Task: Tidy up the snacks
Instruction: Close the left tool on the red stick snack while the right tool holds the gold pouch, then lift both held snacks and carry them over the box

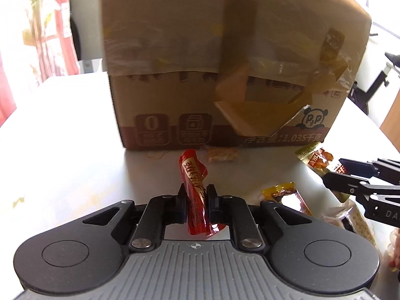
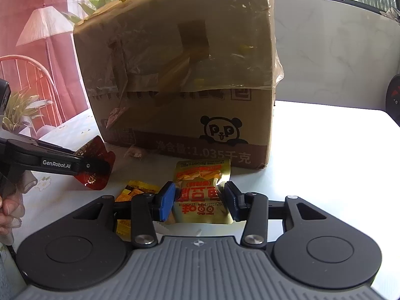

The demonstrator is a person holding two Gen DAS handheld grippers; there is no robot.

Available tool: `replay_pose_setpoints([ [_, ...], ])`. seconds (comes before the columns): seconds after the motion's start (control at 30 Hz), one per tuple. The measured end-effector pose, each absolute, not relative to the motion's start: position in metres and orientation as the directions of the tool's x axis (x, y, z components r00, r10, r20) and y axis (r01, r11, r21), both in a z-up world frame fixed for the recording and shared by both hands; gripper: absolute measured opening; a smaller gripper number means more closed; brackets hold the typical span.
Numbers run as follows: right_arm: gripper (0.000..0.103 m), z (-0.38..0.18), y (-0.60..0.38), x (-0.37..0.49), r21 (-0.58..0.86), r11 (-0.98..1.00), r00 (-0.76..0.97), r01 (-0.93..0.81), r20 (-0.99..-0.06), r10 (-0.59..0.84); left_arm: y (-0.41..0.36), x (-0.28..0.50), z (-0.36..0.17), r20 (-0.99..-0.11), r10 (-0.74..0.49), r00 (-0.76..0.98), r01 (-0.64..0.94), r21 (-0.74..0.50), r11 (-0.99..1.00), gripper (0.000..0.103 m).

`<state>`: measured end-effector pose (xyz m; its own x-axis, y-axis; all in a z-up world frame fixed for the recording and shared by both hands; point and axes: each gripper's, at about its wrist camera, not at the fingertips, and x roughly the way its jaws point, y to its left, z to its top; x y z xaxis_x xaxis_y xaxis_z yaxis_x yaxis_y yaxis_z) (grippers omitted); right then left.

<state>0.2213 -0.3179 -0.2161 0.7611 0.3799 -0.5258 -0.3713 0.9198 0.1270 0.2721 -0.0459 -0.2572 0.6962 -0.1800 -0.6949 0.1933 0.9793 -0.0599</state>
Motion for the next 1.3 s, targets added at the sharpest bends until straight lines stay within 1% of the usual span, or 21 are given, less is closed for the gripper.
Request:
replay_pose_setpoints([
  [0.1, 0.046, -0.216, -0.317, 0.222, 0.127, 0.920, 0.759, -0.371, -0.529, 0.379, -0.038, 0.267, -0.253, -0.690, -0.181, 0.701, 0.173, -0.083, 0.981, 0.015],
  [0.5, 0.046, -0.219, -0.312, 0.224, 0.106, 0.918, 0.750, -0.381, -0.545, 0.374, -0.037, 0.261, -0.241, -0.677, -0.172, 0.715, 0.151, -0.091, 0.984, 0.015],
  [0.73, 0.046, -0.220, -0.303, 0.222, 0.062, 0.916, 0.752, -0.397, -0.550, 0.363, -0.029, 0.257, -0.236, -0.674, -0.180, 0.716, 0.149, -0.104, 0.983, 0.015],
  [0.87, 0.046, -0.215, -0.310, 0.214, 0.088, 0.929, 0.783, -0.359, -0.514, 0.351, -0.026, 0.251, -0.226, -0.640, -0.181, 0.747, 0.166, -0.085, 0.982, 0.015],
  [1.03, 0.046, -0.198, -0.318, 0.192, 0.115, 0.932, 0.808, -0.345, -0.469, 0.357, -0.016, 0.244, -0.199, -0.581, -0.193, 0.791, 0.182, -0.078, 0.980, 0.015],
  [1.17, 0.046, -0.170, -0.327, 0.178, 0.124, 0.929, 0.842, -0.348, -0.395, 0.368, -0.008, 0.240, -0.166, -0.512, -0.224, 0.829, 0.213, -0.080, 0.974, 0.016],
  [1.3, 0.046, -0.133, -0.336, 0.173, 0.142, 0.924, 0.877, -0.354, -0.294, 0.381, -0.007, 0.240, -0.130, -0.433, -0.265, 0.862, 0.254, -0.084, 0.964, 0.016],
])
